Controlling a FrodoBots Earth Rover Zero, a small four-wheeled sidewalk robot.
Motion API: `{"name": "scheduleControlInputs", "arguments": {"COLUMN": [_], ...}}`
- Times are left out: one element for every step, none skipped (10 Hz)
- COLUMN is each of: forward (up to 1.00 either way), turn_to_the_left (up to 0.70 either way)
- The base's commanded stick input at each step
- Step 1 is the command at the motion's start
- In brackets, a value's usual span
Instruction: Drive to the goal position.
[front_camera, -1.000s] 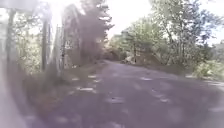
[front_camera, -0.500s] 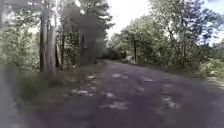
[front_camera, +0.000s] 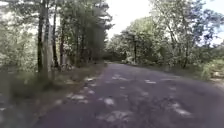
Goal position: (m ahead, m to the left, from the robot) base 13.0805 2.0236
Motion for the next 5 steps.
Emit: {"name": "scheduleControlInputs", "arguments": {"forward": [0.45,0.45,0.45,0.45,0.45], "turn_to_the_left": [0.00,0.00,0.00,0.00,0.00]}}
